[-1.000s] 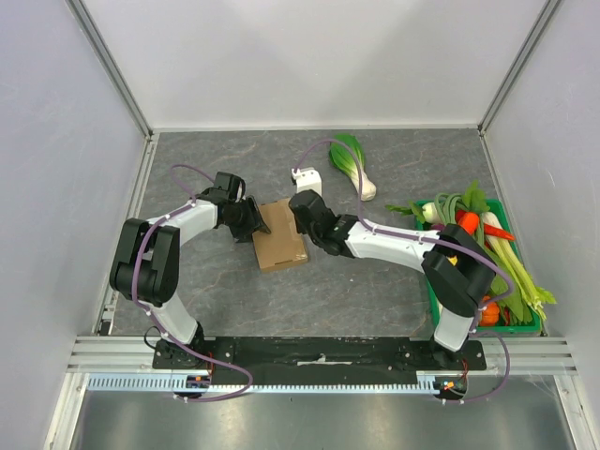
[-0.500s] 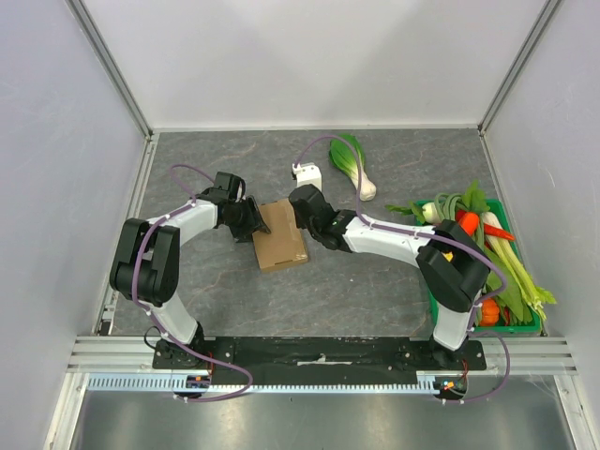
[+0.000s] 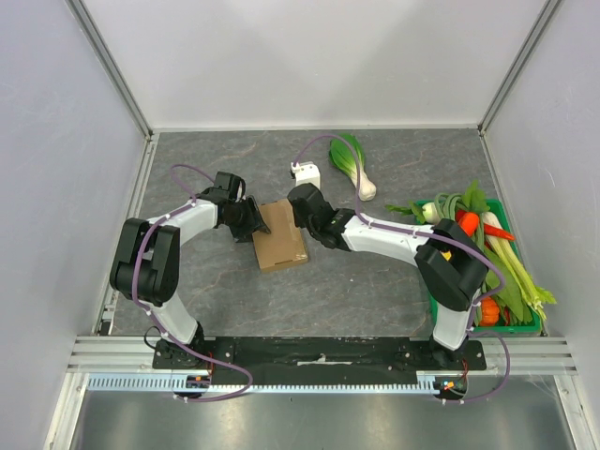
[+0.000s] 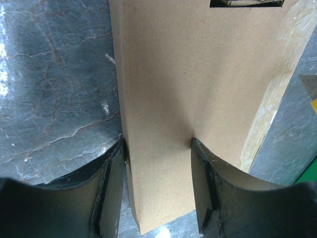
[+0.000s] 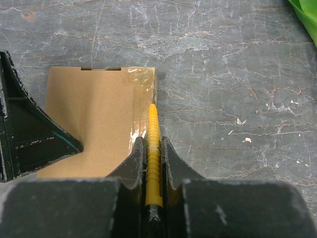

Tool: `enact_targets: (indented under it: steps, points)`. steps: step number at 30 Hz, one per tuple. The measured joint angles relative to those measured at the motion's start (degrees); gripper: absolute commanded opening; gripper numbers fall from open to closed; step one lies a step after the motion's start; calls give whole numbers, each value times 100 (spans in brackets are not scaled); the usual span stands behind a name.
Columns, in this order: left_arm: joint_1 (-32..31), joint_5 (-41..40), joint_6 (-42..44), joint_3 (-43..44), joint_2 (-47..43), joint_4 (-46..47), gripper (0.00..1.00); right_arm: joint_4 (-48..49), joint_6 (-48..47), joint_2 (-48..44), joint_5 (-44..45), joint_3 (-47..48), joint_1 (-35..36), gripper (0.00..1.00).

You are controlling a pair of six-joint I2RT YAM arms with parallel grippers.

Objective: Unpack the express box

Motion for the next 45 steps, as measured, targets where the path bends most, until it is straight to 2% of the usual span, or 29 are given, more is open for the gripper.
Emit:
enact_targets:
  steps: [45]
  points:
    - [0,2,0,2,4,0,20,0,0,98,50,83,0,0]
